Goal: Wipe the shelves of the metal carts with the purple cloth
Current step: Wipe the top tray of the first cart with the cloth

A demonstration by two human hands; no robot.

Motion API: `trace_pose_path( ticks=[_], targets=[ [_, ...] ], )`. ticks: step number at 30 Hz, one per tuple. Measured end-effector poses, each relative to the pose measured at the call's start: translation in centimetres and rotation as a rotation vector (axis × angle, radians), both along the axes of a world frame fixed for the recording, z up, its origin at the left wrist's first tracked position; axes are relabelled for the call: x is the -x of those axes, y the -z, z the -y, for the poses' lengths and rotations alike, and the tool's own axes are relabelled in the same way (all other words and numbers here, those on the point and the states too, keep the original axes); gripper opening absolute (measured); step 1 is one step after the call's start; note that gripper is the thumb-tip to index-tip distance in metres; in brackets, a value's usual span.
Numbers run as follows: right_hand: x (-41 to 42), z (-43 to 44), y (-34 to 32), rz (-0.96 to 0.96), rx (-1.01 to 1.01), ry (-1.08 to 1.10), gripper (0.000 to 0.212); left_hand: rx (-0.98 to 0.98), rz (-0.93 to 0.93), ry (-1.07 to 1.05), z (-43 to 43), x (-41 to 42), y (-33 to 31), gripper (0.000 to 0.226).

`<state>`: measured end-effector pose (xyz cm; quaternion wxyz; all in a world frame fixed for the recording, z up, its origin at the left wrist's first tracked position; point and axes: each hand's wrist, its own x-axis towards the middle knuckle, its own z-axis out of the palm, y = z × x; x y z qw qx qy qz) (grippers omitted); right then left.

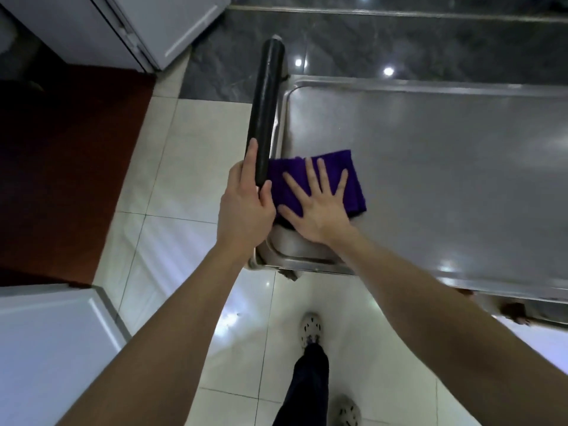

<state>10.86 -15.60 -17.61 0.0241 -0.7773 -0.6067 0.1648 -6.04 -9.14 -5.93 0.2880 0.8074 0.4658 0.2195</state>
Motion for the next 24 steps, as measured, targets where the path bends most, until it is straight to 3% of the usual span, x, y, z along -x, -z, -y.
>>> trace_pose_path(
  ticks=[3, 5, 8, 10, 11, 14, 17, 21, 24],
  targets=[
    [3.8, 8.4, -0.3, 0.015, -0.009, -0.021, 0.081, -0.082, -0.127, -0.034, 0.1, -0.3, -0.1, 0.072],
    [4.4, 11.0, -1.0, 0.006, 0.045, -0.026, 0.078, -0.342, -0.321, -0.060, 0.7, -0.3, -0.4, 0.067],
    [2.7, 10.4, -3.5, -0.208, -0.035, 0.105, 0.064, -0.609, -0.361, 0.247, 3.4, -1.5, 0.0, 0.047],
    [0.5, 9.2, -4.7, -0.187, -0.214, 0.228, 0.050, -0.457, -0.353, 0.399, 5.8, -2.8, 1.3, 0.042],
    [-0.7, 8.7, -5.0, -0.126, -0.231, 0.246, 0.051, -0.325, -0.393, 0.372, 6.5, -3.3, 2.0, 0.048],
    [-3.1, 8.3, -5.6, -0.036, -0.022, 0.224, 0.063, -0.035, -0.605, 0.198, 6.2, -3.8, 4.2, 0.066],
    [-4.0, 9.9, -6.0, -0.007, 0.026, 0.156, 0.035, -0.061, -0.734, 0.156, 5.6, -3.3, 4.8, 0.043],
    [-2.8, 15.9, -8.1, -0.228, -0.204, 0.205, 0.023, -0.143, -0.548, 0.168, 8.3, -0.5, 3.3, 0.022],
    [-1.0, 21.7, -8.6, -0.181, -0.403, 0.181, 0.022, -0.178, -0.320, 0.222, 12.3, 3.0, 2.0, 0.020]
  ],
)
